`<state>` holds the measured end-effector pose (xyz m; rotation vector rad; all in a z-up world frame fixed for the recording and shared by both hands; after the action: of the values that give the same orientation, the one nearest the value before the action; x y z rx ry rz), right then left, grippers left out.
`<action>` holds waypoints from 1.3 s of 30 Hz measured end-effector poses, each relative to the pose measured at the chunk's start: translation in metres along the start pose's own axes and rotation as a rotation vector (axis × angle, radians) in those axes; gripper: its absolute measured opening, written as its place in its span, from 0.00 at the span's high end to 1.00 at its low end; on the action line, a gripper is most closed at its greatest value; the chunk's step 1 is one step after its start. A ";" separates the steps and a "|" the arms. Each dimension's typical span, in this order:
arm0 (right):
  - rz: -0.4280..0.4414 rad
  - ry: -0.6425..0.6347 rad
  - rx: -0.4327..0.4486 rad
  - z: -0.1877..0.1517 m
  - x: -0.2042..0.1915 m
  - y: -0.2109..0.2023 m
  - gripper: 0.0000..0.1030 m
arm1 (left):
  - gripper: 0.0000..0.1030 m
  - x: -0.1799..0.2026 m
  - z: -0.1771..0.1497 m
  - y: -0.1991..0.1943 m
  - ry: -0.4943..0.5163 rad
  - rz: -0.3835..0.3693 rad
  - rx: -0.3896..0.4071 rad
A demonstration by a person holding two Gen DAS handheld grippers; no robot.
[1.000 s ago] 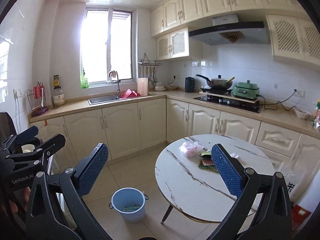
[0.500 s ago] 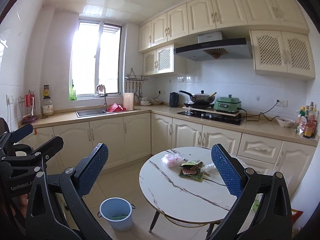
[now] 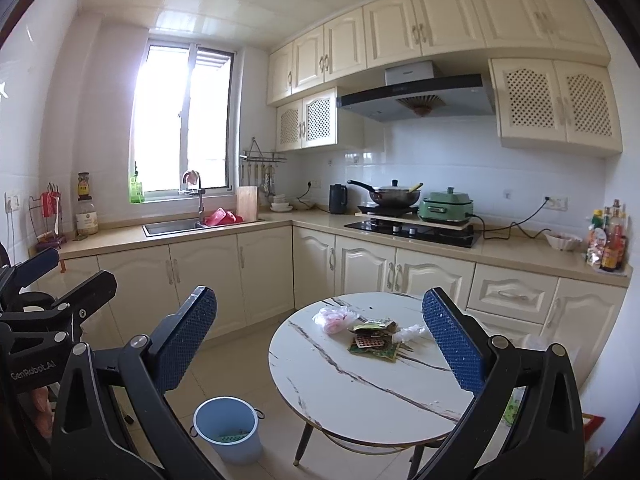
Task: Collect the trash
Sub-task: 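Move both tools back toward the table, then grasp the pink-printed plastic bag with the left gripper while the right gripper grasps the clear plastic bag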
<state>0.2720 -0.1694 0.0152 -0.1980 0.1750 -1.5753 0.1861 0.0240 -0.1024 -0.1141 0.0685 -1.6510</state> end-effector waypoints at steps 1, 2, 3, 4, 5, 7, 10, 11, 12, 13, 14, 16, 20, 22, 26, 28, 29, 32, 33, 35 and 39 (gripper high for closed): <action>-0.002 0.001 0.001 0.000 0.001 0.000 0.00 | 0.01 0.000 0.002 0.002 0.001 -0.003 0.000; -0.004 0.003 0.002 -0.001 0.002 0.000 0.00 | 0.01 0.000 0.002 0.002 0.002 -0.003 0.000; -0.008 0.006 0.000 -0.002 0.003 0.000 0.00 | 0.01 -0.001 0.002 0.003 0.002 -0.006 0.002; -0.011 0.007 0.000 -0.002 0.005 0.000 0.00 | 0.01 -0.002 0.004 0.005 0.002 -0.011 0.002; -0.012 0.009 0.002 -0.003 0.006 0.001 0.00 | 0.01 -0.002 0.004 0.007 0.003 -0.014 0.001; -0.019 0.009 0.003 -0.004 0.009 0.004 0.00 | 0.01 -0.003 0.005 0.013 0.006 -0.022 -0.004; -0.030 0.008 -0.008 -0.007 0.021 0.013 0.00 | 0.01 -0.004 0.003 0.029 0.007 -0.024 -0.029; -0.041 0.011 -0.015 -0.009 0.027 0.017 0.00 | 0.01 -0.005 0.001 0.036 0.006 -0.022 -0.040; -0.053 0.016 -0.022 -0.011 0.035 0.022 0.00 | 0.01 -0.004 0.003 0.043 0.006 -0.022 -0.051; -0.067 0.024 -0.031 -0.012 0.043 0.027 0.00 | 0.01 -0.005 0.004 0.052 0.007 -0.023 -0.064; -0.079 0.032 -0.041 -0.014 0.052 0.033 0.00 | 0.01 -0.005 0.003 0.062 0.007 -0.024 -0.079; -0.100 0.045 -0.065 -0.018 0.074 0.048 0.00 | 0.01 -0.003 0.005 0.084 0.005 -0.032 -0.113; -0.146 0.046 -0.140 -0.032 0.114 0.085 0.00 | 0.01 0.010 0.002 0.141 -0.010 -0.110 -0.228; -0.164 0.055 -0.178 -0.041 0.135 0.107 0.00 | 0.01 0.019 -0.001 0.170 -0.015 -0.135 -0.280; -0.184 0.060 -0.267 -0.064 0.167 0.157 0.00 | 0.01 0.037 -0.006 0.229 -0.003 -0.161 -0.368; -0.191 0.042 -0.302 -0.074 0.179 0.183 0.00 | 0.01 0.046 -0.007 0.259 0.012 -0.182 -0.407; -0.186 0.038 -0.316 -0.078 0.185 0.195 0.00 | 0.01 0.051 -0.009 0.277 0.023 -0.190 -0.431; -0.196 0.046 -0.366 -0.090 0.204 0.232 0.00 | 0.01 0.059 -0.005 0.328 0.030 -0.208 -0.472; -0.202 0.062 -0.379 -0.094 0.212 0.245 0.00 | 0.01 0.062 -0.004 0.348 0.026 -0.216 -0.488; -0.207 0.103 -0.408 -0.101 0.227 0.271 0.00 | 0.01 0.068 -0.004 0.391 0.009 -0.231 -0.523; -0.207 0.202 -0.464 -0.120 0.251 0.315 0.00 | 0.01 0.080 -0.016 0.472 -0.026 -0.209 -0.596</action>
<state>0.5474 -0.4259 -0.1719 -0.4297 0.6992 -1.7415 0.6450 -0.0959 -0.1693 -0.6120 0.5451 -1.7920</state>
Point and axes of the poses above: each gripper's, at about its wrist camera, not at the fingertips, and y roughly the way its jaws point, x to its right, z to its top, the point moved 6 cm from there along y, roughly the way its jaws point
